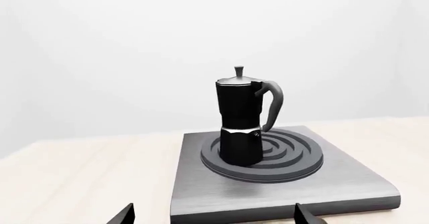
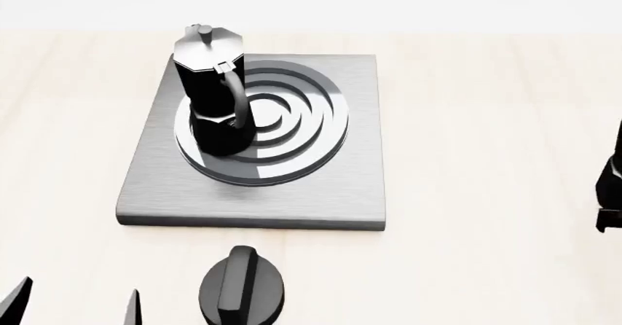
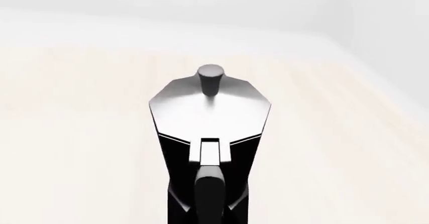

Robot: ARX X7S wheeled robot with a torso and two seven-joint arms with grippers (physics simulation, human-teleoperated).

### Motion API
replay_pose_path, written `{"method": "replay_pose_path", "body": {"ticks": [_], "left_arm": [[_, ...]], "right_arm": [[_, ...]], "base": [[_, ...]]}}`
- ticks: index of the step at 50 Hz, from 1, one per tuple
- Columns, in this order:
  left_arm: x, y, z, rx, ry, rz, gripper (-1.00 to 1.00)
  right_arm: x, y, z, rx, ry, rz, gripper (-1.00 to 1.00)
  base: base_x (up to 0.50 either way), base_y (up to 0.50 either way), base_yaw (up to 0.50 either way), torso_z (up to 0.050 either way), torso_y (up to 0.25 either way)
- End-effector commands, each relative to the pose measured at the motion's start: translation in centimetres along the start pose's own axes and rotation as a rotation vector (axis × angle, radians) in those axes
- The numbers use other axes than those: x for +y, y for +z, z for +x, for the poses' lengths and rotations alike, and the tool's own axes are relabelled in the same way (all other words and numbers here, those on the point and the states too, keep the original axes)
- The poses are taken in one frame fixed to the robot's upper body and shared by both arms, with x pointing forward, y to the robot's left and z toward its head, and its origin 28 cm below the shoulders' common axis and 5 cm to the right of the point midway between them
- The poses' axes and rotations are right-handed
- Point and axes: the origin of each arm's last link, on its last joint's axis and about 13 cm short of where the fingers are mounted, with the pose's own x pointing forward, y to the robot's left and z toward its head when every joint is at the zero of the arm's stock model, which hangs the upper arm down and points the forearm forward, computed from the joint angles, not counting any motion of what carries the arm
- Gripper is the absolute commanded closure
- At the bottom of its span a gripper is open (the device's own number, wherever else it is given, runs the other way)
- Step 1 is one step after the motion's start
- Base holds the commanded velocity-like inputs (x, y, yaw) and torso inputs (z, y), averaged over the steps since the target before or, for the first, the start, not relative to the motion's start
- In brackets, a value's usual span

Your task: Put both moka pots on the stove.

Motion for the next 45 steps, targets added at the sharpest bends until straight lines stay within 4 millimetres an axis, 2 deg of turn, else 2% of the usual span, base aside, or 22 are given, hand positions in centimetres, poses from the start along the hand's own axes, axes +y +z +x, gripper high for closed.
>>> {"method": "replay_pose_path", "body": {"ticks": [1,9,19,26,45], "left_arm": [[0.0,-0.1,0.0,0.003,-0.001,0.001,-1.0],[-0.1,-0.1,0.0,0.005,-0.004,-0.002,-1.0],[0.0,-0.1,0.0,0.006,0.0,-0.006,-1.0],[0.1,-0.1,0.0,0.006,0.005,-0.007,-1.0],[0.3,-0.2,0.1,0.004,0.012,-0.007,-1.0]], "right_arm": [[0.8,2.6,0.0,-0.133,0.012,-0.026,1.0],[2.1,5.3,-0.2,-0.219,0.05,-0.041,1.0],[3.6,7.0,0.1,-0.263,0.094,-0.063,1.0],[5.0,8.3,0.7,-0.311,0.238,-0.06,1.0],[7.3,10.3,1.1,-0.305,0.466,-0.051,1.0]], "base": [[0.0,0.0,0.0,0.0,0.0],[0.0,0.0,0.0,0.0,0.0],[0.0,0.0,0.0,0.0,0.0],[0.0,0.0,0.0,0.0,0.0],[0.0,0.0,0.0,0.0,0.0]]}}
